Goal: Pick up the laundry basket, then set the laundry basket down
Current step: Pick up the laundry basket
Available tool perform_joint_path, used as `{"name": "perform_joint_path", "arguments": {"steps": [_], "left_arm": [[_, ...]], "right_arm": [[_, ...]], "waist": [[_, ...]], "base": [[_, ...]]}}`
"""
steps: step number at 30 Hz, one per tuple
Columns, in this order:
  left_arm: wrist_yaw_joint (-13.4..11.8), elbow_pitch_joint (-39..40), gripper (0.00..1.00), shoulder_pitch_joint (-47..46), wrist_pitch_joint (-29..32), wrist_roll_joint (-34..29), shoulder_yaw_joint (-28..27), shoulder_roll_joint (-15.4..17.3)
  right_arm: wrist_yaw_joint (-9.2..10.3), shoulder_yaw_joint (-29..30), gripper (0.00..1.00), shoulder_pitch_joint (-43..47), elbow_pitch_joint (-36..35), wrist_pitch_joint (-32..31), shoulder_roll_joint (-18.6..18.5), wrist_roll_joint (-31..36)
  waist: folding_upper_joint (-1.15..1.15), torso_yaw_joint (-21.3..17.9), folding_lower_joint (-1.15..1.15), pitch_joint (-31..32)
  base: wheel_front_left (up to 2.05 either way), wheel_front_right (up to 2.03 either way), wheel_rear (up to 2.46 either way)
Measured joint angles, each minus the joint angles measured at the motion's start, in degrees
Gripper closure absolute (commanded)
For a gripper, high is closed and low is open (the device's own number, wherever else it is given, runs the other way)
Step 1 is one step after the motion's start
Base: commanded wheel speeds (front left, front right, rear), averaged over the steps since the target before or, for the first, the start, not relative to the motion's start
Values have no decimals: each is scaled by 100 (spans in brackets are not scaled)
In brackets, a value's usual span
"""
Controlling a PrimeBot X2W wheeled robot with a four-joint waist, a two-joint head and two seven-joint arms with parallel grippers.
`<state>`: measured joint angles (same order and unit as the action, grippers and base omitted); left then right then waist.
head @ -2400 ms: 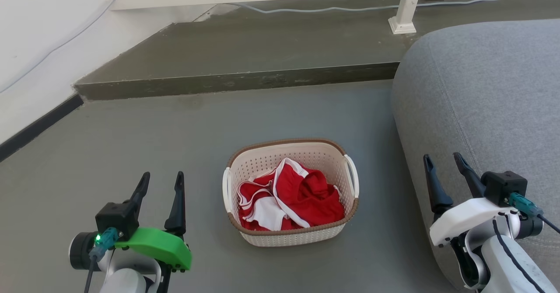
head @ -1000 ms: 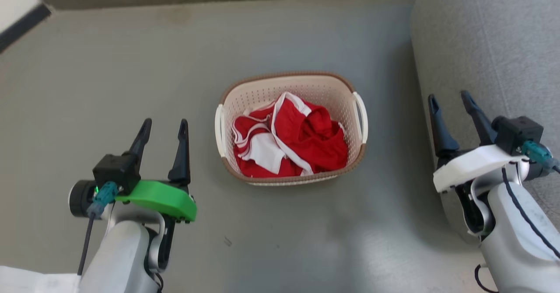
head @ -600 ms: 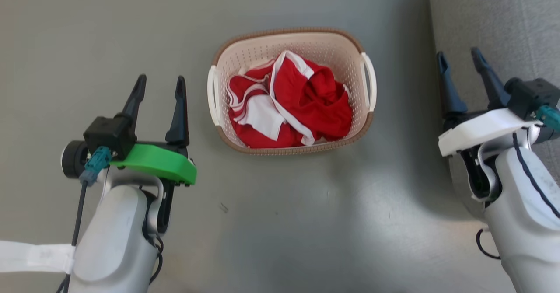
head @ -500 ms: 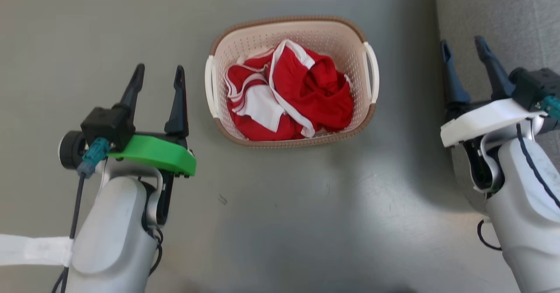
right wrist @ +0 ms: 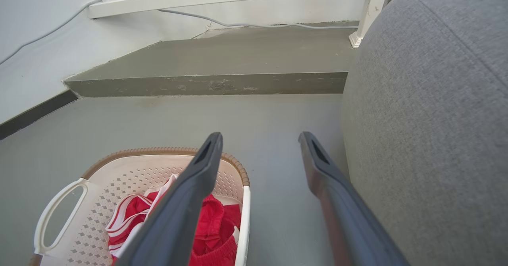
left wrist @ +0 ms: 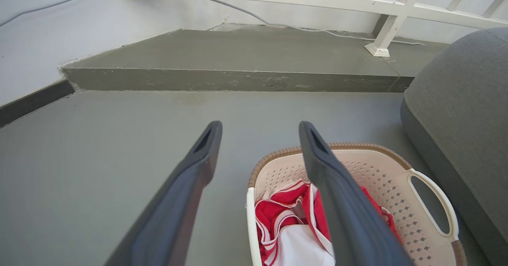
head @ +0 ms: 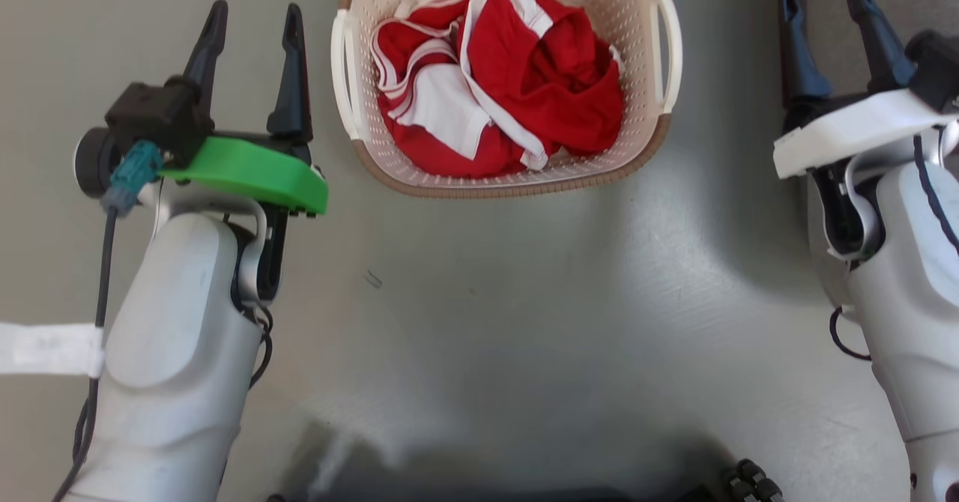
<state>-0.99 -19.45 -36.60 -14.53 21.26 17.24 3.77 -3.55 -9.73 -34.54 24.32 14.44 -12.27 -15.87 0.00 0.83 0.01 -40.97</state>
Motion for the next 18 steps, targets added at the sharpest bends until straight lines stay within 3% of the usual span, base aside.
{"name": "perform_joint_path", "arguments": {"steps": [18], "left_arm": [[392, -1642, 0, -1105, 416, 387, 71, -127]], "right_arm": [[-148, -427, 0, -883, 1313, 13, 287, 181]], "waist": [[0, -15, 0, -561]], "base": [[0, 0, 0]]}}
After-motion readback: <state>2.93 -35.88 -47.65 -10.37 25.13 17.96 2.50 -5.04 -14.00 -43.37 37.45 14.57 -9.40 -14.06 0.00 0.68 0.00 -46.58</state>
